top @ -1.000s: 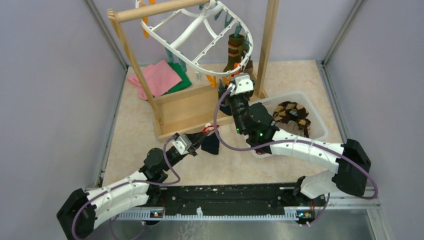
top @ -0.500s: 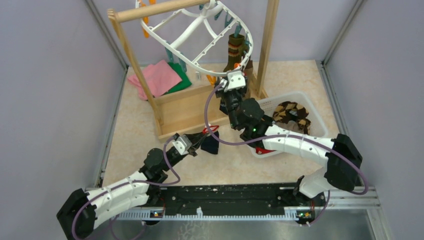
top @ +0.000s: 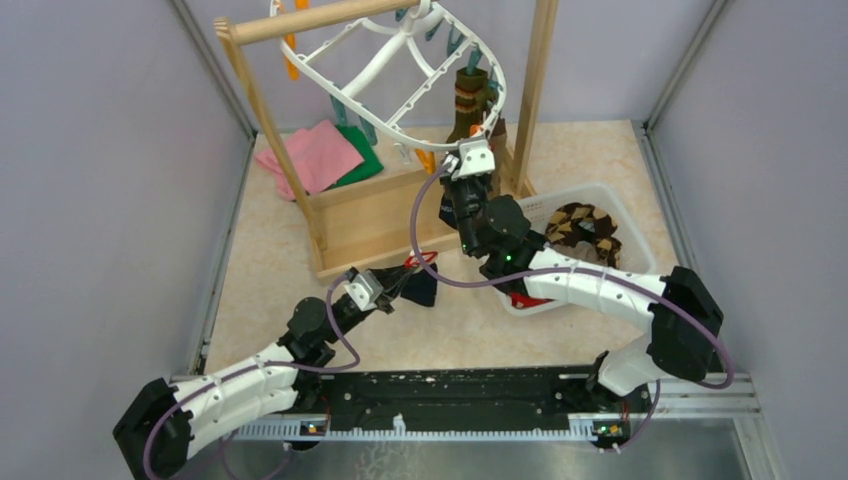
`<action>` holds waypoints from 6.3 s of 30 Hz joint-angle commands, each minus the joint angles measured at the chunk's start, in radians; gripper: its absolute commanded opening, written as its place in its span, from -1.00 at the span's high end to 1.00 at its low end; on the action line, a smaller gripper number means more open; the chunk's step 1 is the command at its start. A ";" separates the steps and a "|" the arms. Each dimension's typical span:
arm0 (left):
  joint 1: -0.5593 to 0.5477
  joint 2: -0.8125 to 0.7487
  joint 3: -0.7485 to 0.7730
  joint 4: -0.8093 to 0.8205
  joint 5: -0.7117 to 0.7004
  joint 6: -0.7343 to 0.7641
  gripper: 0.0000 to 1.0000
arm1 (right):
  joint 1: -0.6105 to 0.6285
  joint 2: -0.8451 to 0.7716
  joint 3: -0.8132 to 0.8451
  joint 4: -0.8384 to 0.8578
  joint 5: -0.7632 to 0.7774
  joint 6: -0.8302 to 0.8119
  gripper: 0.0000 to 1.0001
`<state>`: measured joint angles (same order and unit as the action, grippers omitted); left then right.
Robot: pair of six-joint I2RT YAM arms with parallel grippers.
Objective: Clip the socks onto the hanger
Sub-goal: Open the clamp at the hanger, then clamp the sock onto the hanger.
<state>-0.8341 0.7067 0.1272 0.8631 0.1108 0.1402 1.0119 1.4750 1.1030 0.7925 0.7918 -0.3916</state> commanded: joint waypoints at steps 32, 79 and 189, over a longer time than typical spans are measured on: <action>-0.002 0.375 0.329 0.093 -0.197 -0.003 1.00 | -0.268 -0.179 0.055 -0.409 -0.514 0.852 0.78; 0.535 1.287 1.087 0.929 1.138 -1.488 1.00 | -0.343 -0.211 0.005 -0.382 -0.705 0.856 0.80; 0.476 1.165 1.150 0.930 1.169 -1.700 1.00 | -0.377 -0.197 -0.031 -0.331 -0.857 0.828 0.82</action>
<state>-0.3592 1.8927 1.2388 1.4891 1.2938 -1.5455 0.6510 1.2785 1.0599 0.4129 -0.0513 0.4385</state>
